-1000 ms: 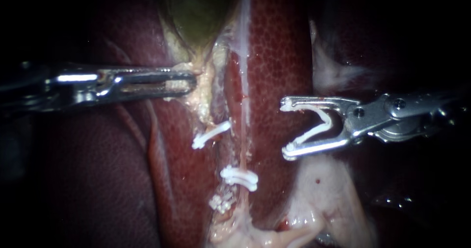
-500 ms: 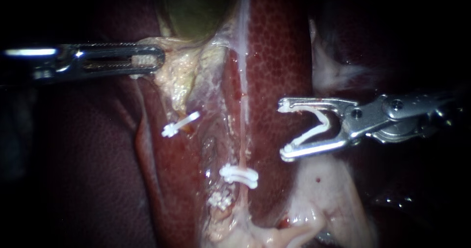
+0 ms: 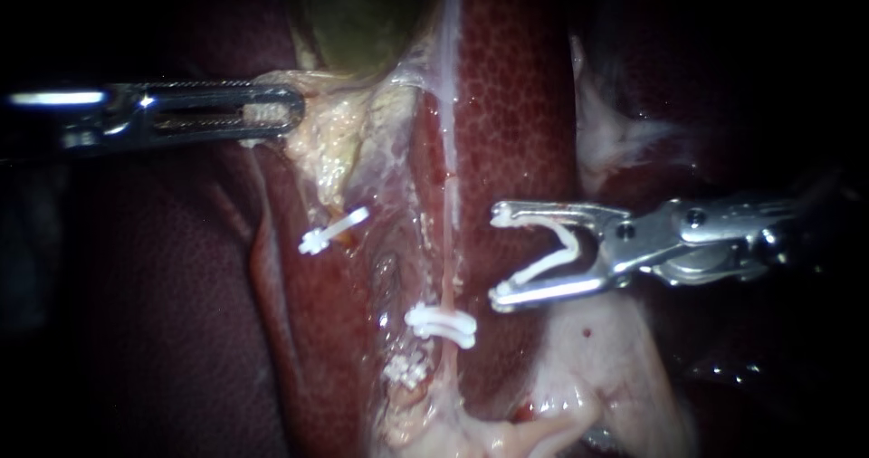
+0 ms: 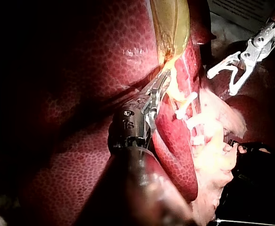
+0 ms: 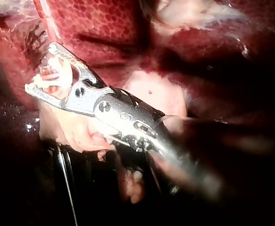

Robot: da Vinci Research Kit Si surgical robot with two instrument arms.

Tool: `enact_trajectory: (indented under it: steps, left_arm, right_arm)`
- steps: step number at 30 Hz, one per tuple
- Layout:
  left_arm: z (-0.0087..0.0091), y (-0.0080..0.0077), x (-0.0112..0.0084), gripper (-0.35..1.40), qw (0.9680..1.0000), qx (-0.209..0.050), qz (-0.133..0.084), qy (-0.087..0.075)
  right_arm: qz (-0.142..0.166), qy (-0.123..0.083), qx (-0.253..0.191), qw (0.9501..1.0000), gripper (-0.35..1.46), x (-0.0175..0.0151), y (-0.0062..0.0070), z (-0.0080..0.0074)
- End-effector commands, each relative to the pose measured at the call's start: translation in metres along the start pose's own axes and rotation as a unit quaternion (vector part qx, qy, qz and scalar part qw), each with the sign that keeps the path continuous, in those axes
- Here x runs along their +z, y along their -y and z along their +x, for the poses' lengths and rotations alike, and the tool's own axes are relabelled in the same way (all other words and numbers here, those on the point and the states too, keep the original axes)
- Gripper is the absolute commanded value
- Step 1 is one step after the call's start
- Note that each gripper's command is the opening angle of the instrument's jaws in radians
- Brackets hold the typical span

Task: Clipping third clip right tube

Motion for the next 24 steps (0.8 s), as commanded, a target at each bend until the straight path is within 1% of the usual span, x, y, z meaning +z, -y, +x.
enact_trajectory:
  steps: [1, 5, 11, 14, 18, 24]
  left_arm:
    - [0.0000, 0.0000, 0.0000, -0.35, 1.0000, 0.000, 0.000, 0.000]
    - [0.0001, 0.0000, 0.0000, -0.35, 1.0000, 0.000, 0.000, 0.000]
    - [0.0001, 0.0000, 0.0000, -0.35, 1.0000, 0.000, -0.001, 0.000]
    - [0.0002, 0.0001, 0.0000, -0.35, 1.0000, 0.000, -0.001, 0.000]
    - [0.0002, 0.0001, 0.0000, -0.35, 1.0000, 0.000, -0.001, 0.000]
    - [0.0002, 0.0001, 0.0000, -0.35, 1.0000, 0.000, -0.001, 0.000]
  right_arm:
    - [0.000, 0.002, 0.005, 1.0000, 0.60, 0.0003, -0.0002, -0.0005]
    - [0.001, 0.009, 0.020, 0.9998, 0.60, 0.0016, -0.0010, -0.0027]
    - [-0.006, 0.009, 0.044, 0.9990, 0.60, 0.0033, -0.0022, -0.0052]
    - [-0.009, 0.009, 0.056, 0.9983, 0.59, 0.0040, -0.0028, -0.0062]
    - [-0.011, 0.009, 0.066, 0.9977, 0.59, 0.0048, -0.0032, -0.0069]
    - [-0.008, 0.008, 0.083, 0.9965, 0.59, 0.0058, -0.0034, -0.0072]
